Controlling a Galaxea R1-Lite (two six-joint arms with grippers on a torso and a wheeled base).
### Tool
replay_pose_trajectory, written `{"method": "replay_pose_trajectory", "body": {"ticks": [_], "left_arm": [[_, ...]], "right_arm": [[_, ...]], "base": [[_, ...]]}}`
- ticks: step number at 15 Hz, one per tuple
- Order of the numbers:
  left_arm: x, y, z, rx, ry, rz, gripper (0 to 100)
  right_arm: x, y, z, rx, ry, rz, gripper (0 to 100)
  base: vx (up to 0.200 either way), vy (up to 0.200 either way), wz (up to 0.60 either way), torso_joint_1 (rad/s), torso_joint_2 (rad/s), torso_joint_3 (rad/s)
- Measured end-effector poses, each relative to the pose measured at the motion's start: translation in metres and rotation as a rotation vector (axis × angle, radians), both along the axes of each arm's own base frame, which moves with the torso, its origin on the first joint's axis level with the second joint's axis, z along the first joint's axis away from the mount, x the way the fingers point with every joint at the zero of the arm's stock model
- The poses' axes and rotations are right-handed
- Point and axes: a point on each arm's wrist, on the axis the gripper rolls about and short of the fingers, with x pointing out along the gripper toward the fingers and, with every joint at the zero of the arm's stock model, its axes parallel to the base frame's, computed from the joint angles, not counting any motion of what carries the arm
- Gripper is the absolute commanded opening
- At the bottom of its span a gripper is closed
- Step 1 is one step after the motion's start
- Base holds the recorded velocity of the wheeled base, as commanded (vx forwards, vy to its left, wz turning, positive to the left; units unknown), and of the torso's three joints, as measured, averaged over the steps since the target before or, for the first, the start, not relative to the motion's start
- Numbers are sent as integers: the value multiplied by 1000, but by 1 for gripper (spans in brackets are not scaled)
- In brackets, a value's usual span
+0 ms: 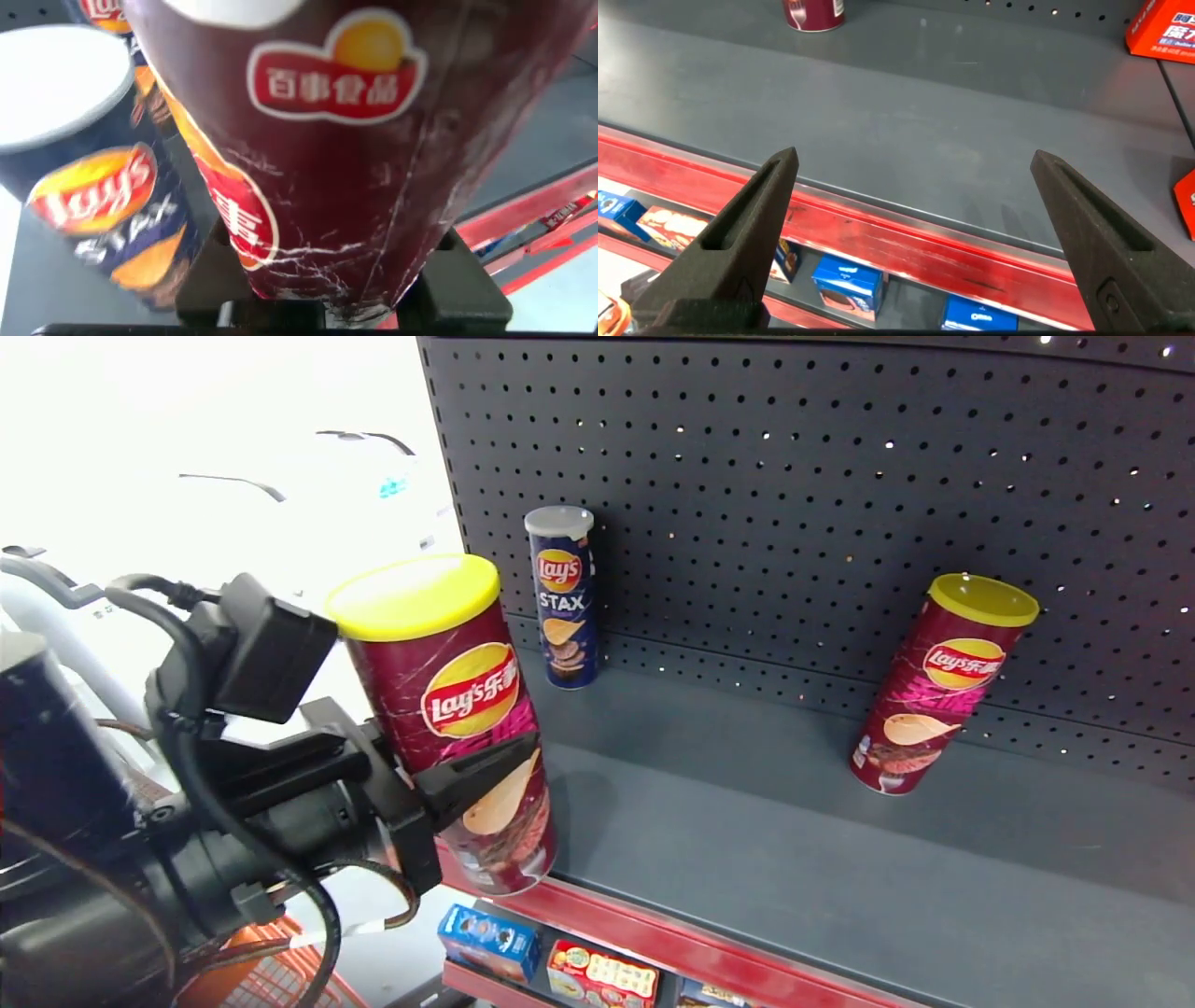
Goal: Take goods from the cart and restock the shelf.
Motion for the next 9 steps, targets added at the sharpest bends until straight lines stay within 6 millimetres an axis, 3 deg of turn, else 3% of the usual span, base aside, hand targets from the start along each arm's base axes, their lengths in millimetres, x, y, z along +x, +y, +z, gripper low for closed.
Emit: {"method": "replay_pose_trajectory", "body": {"ticks": [4,9], "left_arm": [[27,-23,2,34,-20,-28,0],[45,-40,-11,61,17,-117,0]], "right_arm": [[0,0,0,0,0,0,100],[0,0,0,-2,0,15,100]], "base": [[0,0,0,0,0,0],[0,0,0,0,0,0]]}}
